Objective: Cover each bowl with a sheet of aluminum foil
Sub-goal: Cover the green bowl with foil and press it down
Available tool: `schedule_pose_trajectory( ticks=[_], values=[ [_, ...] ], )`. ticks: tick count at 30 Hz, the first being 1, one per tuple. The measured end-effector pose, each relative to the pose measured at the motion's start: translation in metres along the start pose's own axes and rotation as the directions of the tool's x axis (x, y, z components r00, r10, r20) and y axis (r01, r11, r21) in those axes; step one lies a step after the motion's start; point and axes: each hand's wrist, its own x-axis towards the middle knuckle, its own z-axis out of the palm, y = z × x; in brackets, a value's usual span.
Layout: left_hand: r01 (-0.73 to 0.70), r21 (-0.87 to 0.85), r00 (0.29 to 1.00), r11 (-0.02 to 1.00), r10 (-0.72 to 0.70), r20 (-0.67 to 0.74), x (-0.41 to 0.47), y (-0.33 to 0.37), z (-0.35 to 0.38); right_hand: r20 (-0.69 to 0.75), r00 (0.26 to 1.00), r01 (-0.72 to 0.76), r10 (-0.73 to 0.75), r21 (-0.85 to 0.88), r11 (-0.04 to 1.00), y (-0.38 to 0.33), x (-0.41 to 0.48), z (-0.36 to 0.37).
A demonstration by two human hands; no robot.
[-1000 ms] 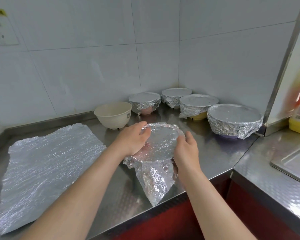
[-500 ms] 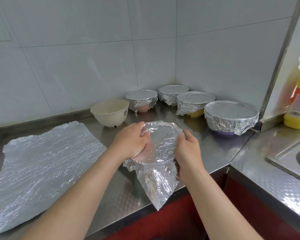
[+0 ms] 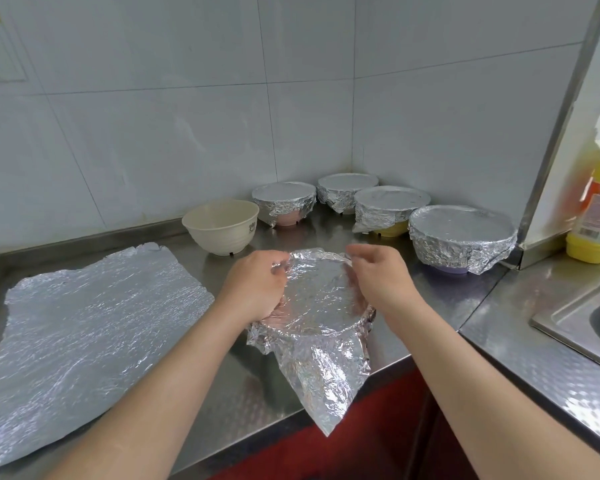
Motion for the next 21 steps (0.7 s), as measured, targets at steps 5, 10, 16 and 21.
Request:
schedule_pose_trajectory(
  ticks=[5, 10, 16, 21],
  values=[
    [-0.008, -0.1, 0.999, 0.995, 0.005, -0.036, 0.006, -0.007, 0.005, 0.017, 0.998, 0.063, -0.061, -0.171, 0.983, 0.002, 0.006, 0.003],
    [-0.107, 0.037, 0.986, 0.994, 0.11, -0.124, 0.027, -0.003, -0.004, 0.016, 0.996, 0.092, -0.091, -0.234, 0.968, -0.002, -0.003, 0.002],
    [-0.169, 0.176, 0.98, 0.97, 0.184, -0.074, 0.041, 0.005, 0.004, -0.044, 0.998, 0.026, -0.034, -0.16, 0.987, -0.005, -0.011, 0.003],
    [-0.187, 0.281, 0.98, 0.942, 0.199, -0.016, 0.035, 0.008, 0.0, -0.053, 0.998, -0.017, 0.016, -0.009, 1.0, 0.001, -0.01, 0.008]
  ],
)
